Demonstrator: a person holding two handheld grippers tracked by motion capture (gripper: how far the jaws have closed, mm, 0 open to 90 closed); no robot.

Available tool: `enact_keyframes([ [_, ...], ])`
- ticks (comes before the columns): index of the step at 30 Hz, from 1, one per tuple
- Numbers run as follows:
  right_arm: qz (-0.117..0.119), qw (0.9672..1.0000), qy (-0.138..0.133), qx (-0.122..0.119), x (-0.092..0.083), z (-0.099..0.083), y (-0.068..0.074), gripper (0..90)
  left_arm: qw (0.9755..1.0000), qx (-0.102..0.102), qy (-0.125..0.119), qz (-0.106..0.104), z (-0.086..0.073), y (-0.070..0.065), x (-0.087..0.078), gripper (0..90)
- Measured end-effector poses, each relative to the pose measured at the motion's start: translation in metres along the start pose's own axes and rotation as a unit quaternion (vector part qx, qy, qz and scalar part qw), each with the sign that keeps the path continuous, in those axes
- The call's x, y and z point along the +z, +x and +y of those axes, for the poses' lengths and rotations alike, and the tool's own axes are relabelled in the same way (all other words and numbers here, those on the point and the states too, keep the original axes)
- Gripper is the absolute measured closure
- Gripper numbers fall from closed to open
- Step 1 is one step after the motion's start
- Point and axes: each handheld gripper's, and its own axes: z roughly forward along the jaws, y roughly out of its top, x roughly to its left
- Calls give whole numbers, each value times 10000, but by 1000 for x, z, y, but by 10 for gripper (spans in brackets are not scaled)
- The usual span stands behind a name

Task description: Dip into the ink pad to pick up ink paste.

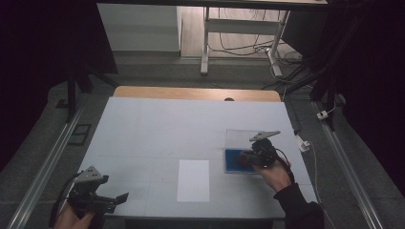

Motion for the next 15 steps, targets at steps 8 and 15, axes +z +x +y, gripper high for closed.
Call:
enact_keyframes([
  [8, -261, 9988, 106, -396, 3, 3, 13, 798, 10000, -1, 15, 13, 0, 0, 1, 9],
  [15, -437, 9968, 170, -644, 4, 4, 20, 798, 10000, 4, 27, 9, 0, 0, 1, 9],
])
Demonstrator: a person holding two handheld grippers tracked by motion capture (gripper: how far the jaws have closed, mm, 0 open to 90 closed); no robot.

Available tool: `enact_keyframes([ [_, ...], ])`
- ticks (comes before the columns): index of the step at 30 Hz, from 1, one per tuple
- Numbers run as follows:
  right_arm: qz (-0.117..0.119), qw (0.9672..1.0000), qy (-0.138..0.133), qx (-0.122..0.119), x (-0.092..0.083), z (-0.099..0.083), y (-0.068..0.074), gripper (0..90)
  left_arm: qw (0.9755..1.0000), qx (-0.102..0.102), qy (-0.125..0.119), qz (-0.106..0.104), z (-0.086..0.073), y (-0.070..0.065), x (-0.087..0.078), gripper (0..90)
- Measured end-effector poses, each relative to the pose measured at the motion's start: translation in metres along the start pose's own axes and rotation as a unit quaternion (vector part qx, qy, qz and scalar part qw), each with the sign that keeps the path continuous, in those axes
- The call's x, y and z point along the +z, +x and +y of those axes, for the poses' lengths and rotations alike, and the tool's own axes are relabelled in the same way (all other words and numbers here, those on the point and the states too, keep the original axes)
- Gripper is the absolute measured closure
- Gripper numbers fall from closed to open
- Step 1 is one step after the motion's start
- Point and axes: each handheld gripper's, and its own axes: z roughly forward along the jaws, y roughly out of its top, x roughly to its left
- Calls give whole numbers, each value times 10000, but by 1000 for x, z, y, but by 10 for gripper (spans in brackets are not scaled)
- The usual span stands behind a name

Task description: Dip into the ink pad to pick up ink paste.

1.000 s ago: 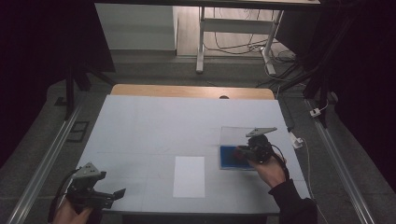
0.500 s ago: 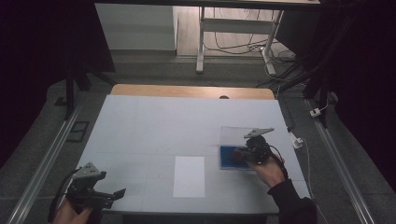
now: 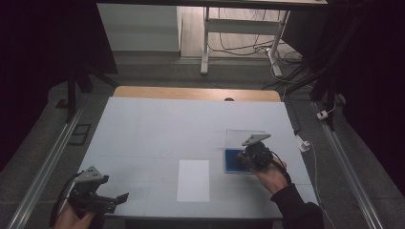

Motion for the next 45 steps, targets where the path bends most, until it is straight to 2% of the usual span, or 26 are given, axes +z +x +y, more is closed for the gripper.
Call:
enact_keyframes([
  [5, 197, 9994, -91, 271, 0, -3, -9, 798, 10000, 1, -1, -3, 0, 0, 0, 10],
  [9, 431, 9971, -190, 597, 0, -8, -18, 798, 10000, 1, 1, -4, 0, 0, 0, 10],
  [13, 605, 9947, -298, 771, 1, -11, -26, 798, 10000, -8, 1, -13, 0, 0, 0, 10],
  [16, 573, 9953, -278, 733, 1, -10, -25, 798, 10000, -11, 7, -15, 0, 0, 0, 10],
  [19, 414, 9972, -214, 579, 1, -8, -18, 798, 10000, -14, 10, -14, 0, 0, 0, 10],
  [24, 76, 9998, -99, 169, 1, -4, -5, 798, 10000, -13, 21, -11, 0, 0, 1, 11],
  [26, 11, 9999, -74, 99, 1, -3, -2, 798, 10000, -11, 21, -9, 0, 0, 1, 11],
  [39, 331, 9977, -178, 558, -2, -7, -15, 792, 10000, -11, 7, -18, 0, 0, 0, 11],
  [45, 356, 9971, -308, 593, -7, -7, -18, 790, 10000, -13, 3, -14, 0, 0, 0, 11],
])
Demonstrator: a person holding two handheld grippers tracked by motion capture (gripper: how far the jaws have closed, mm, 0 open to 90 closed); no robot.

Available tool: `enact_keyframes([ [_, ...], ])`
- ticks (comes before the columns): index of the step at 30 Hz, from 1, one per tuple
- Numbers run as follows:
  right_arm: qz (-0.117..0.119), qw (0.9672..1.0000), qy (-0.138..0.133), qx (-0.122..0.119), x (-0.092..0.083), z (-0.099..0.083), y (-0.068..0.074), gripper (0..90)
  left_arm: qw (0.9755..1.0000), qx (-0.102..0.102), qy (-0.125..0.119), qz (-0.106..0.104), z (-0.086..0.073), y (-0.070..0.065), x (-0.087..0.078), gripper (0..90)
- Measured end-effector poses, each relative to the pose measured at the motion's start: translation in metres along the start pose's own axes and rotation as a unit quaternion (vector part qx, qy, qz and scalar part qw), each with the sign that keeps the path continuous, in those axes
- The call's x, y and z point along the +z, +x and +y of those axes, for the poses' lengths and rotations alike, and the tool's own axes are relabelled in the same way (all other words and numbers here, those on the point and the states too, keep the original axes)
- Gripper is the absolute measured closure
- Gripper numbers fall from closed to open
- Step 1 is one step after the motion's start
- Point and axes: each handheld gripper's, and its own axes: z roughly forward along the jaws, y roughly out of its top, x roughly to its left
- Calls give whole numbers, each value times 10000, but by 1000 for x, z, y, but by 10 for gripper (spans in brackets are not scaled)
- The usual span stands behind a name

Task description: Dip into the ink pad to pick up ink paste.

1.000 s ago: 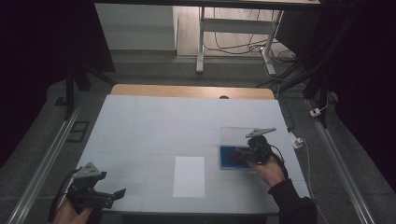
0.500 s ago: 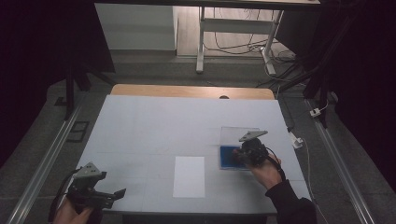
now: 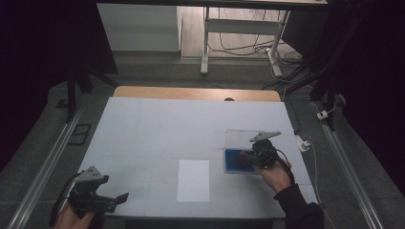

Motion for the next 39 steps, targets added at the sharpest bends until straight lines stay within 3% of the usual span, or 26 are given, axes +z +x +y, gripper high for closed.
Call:
enact_keyframes([
  [13, 105, 9997, -175, -159, -9, 1, 3, 789, 10000, 0, -5, -14, 0, 0, 0, 11],
  [24, 217, 9989, -422, -70, -20, 3, 5, 789, 10000, 6, -7, -40, 0, 0, 0, 14],
  [39, 428, 9969, -630, -172, -28, 6, 20, 789, 10000, 4, 2, -50, 0, 0, 0, 16],
])
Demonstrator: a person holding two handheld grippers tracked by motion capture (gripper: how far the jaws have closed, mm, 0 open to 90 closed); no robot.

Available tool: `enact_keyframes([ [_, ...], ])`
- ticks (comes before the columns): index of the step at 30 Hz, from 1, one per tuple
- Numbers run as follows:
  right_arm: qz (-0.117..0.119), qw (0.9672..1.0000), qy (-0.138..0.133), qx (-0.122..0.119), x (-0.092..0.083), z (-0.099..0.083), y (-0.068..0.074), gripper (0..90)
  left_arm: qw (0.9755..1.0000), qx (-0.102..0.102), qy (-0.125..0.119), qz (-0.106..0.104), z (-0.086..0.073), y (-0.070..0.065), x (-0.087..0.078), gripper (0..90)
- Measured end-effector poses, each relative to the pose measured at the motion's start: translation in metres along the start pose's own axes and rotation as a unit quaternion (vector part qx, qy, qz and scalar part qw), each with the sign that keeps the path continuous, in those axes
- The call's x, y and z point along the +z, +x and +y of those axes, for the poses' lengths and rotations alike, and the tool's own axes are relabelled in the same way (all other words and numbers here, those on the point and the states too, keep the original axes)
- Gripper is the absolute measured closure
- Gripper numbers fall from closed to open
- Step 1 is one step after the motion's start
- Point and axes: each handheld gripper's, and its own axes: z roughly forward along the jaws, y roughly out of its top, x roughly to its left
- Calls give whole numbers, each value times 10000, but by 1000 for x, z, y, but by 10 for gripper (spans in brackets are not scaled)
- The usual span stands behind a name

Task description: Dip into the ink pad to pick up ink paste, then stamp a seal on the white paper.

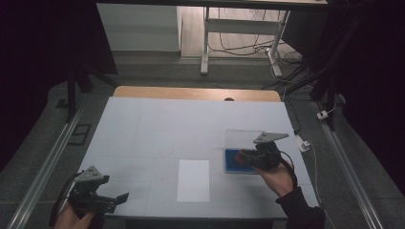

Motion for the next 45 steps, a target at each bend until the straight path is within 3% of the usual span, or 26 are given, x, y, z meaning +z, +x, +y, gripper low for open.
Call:
enact_keyframes([
  [24, 517, 9984, -144, -180, 8, 13, 33, 789, 10000, -1, 4, 2, 0, 0, 0, 18],
  [45, 719, 9961, -53, -505, 27, 20, 56, 789, 10000, -14, -12, -10, 0, 1, 0, 18],
])
